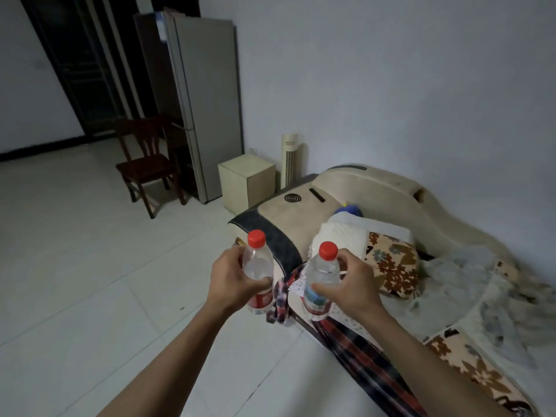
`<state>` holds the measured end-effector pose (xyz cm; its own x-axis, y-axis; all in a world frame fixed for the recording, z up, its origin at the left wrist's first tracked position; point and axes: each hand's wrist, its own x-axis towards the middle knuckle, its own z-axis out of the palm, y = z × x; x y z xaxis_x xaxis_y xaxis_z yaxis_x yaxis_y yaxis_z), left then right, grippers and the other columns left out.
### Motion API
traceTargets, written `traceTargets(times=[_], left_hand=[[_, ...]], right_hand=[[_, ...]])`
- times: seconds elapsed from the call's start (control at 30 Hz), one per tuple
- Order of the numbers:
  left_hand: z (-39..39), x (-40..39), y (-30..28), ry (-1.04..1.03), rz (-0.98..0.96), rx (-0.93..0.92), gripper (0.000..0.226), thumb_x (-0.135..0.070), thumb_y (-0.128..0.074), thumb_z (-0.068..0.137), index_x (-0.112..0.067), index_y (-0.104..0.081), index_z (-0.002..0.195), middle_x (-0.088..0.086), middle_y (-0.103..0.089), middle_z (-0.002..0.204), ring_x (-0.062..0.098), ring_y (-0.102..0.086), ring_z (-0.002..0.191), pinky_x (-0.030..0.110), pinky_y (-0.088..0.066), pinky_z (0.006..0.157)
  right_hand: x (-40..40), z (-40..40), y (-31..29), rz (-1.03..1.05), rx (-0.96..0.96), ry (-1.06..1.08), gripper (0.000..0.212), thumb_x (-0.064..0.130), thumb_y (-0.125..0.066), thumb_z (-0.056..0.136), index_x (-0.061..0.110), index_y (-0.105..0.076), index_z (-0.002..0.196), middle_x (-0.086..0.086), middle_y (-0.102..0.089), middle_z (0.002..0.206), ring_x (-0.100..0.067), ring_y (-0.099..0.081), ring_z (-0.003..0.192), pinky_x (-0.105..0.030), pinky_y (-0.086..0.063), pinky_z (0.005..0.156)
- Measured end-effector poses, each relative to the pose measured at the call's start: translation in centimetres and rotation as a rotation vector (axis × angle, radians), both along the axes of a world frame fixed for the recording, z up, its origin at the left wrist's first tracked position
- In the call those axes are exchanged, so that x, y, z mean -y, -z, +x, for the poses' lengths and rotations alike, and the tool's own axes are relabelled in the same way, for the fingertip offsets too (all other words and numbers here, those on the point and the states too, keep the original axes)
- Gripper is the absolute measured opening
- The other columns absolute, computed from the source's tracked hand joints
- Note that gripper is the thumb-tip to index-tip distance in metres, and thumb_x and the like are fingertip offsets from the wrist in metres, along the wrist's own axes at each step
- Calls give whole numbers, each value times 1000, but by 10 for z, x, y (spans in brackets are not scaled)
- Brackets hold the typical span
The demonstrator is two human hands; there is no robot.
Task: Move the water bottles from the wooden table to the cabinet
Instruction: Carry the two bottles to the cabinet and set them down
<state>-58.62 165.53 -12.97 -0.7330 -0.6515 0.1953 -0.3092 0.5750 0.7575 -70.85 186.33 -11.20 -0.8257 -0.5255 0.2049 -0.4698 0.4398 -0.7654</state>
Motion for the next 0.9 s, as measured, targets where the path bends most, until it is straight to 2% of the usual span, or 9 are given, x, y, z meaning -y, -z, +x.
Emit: traceTargets(times=[0.1,0.23,0.57,0.7,0.8,0.9], left_hand=[[-20,52,2,38,-10,26,59,-40,-90,61,-25,-55,106,-3,-62,102,15,-60,90,34,-59,79],[-40,120,6,25,8,8,59,-46,-87,58,-27,-54,104,-7,-61,99,13,-59,88,37,-60,77],[-92,261,9,-77,70,-7,64,-32,-92,62,-22,-56,113,-5,-61,105,16,-60,93,28,-55,78],[-134,315,12,-95,56,18,61,-28,-91,62,-21,-56,112,-2,-62,106,17,-60,94,30,-55,80],[-169,356,10,-106,55,21,61,-28,-91,61,-20,-57,111,-1,-63,106,18,-61,94,36,-58,83],[-200,400,2,-122,49,44,58,-27,-91,61,-19,-58,108,-1,-63,103,18,-61,92,36,-58,82]], right_hand=[[54,-17,-11,8,-21,4,39,25,-89,61,25,-58,84,11,-63,78,-1,-59,72,-7,-44,58],[122,-41,-16,7,-33,-14,41,26,-88,60,26,-59,88,11,-65,82,-2,-62,77,-10,-46,60],[263,-110,0,18,17,-60,44,26,-89,61,27,-60,93,12,-67,87,-1,-65,81,-10,-51,64],[319,-156,18,-10,34,-62,44,30,-88,60,29,-60,93,13,-68,87,-3,-65,82,-22,-57,71],[368,-194,25,-14,29,-93,43,31,-88,60,30,-59,91,15,-66,85,-2,-64,80,-26,-58,72],[416,-230,26,-38,59,-111,44,31,-89,58,30,-59,90,14,-66,85,-4,-64,81,-31,-59,73]])
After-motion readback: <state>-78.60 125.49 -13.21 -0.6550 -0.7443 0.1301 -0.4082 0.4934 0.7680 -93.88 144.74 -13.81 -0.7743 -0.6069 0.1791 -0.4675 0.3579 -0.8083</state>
